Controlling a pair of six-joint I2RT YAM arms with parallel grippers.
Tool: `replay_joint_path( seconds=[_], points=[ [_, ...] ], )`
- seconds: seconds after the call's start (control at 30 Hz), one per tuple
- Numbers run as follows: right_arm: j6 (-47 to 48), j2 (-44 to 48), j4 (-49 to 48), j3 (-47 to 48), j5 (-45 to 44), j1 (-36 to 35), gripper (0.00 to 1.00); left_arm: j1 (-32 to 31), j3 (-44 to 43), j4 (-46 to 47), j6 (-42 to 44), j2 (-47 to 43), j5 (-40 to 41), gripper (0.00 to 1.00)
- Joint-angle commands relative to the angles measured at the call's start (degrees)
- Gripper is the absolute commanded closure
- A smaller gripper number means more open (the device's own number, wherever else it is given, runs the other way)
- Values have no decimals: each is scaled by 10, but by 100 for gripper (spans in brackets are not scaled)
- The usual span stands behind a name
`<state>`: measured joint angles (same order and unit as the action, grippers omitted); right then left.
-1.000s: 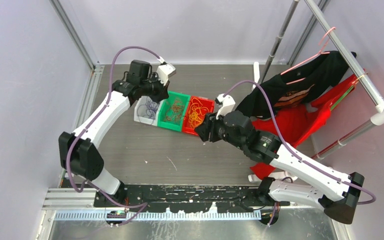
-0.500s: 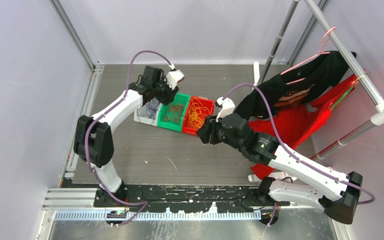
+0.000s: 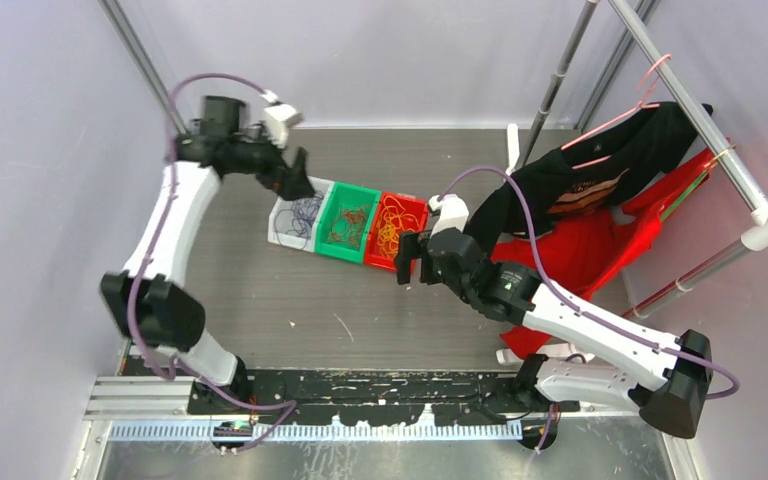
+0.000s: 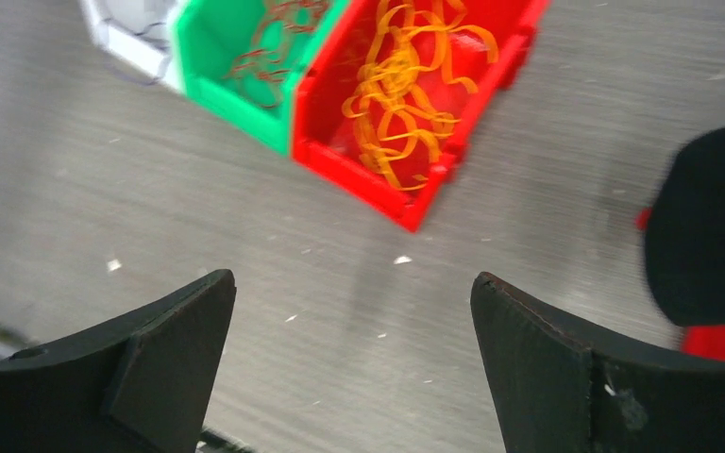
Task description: Untangle the cables
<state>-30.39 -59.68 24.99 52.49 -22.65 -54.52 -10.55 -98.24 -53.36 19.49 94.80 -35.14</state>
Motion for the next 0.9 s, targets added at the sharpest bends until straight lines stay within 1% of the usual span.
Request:
replay_joint_path(
  seconds=[0.0,0.07,0.1,0.17,0.23,0.27,0.33,0.4,0.43,0.5,0.53,0.57,0.63,0.7,0.73,0.77,0.8,0.87],
  points=[
    [56,6,9,7,-170,4,0,124,80,-17,-57,-133,-139,1],
    [73,18,0,-7,-229,9,0,184,168,66,-86,-178,-139,1],
    [89,29,-23,-28,-240,10,0,212,214,112,-102,-194,-138,1],
    [140,57,-84,-83,-264,9,0,249,294,175,-119,-211,-133,1],
    [168,78,-102,-119,-321,18,0,263,365,224,-119,-216,-114,0],
    [176,92,-99,-131,-344,34,0,266,401,249,-114,-216,-104,1],
    [186,150,-107,-166,-358,86,0,266,479,317,-106,-239,-82,1],
    [234,214,-172,-226,-374,140,0,266,553,408,-108,-252,-56,0],
    [261,242,-226,-262,-394,164,0,266,587,458,-113,-256,-45,1],
    [309,274,-332,-327,-414,215,3,266,640,567,-121,-257,-29,0],
    [316,276,-383,-355,-415,242,2,266,664,616,-127,-254,-23,1],
    [300,271,-407,-365,-412,266,0,266,684,658,-134,-249,-19,1],
    [246,235,-430,-369,-379,316,0,266,714,740,-151,-229,-15,1],
    [210,169,-478,-378,-343,346,0,266,737,808,-173,-192,-6,1],
    [205,130,-523,-382,-332,353,0,266,741,829,-184,-183,1,1],
    [207,85,-553,-384,-319,358,0,265,733,818,-187,-181,19,0],
    [219,43,-581,-383,-305,362,0,265,734,828,-189,-178,33,0],
    [227,-31,-630,-382,-272,373,0,265,742,866,-200,-170,54,0]
  ],
)
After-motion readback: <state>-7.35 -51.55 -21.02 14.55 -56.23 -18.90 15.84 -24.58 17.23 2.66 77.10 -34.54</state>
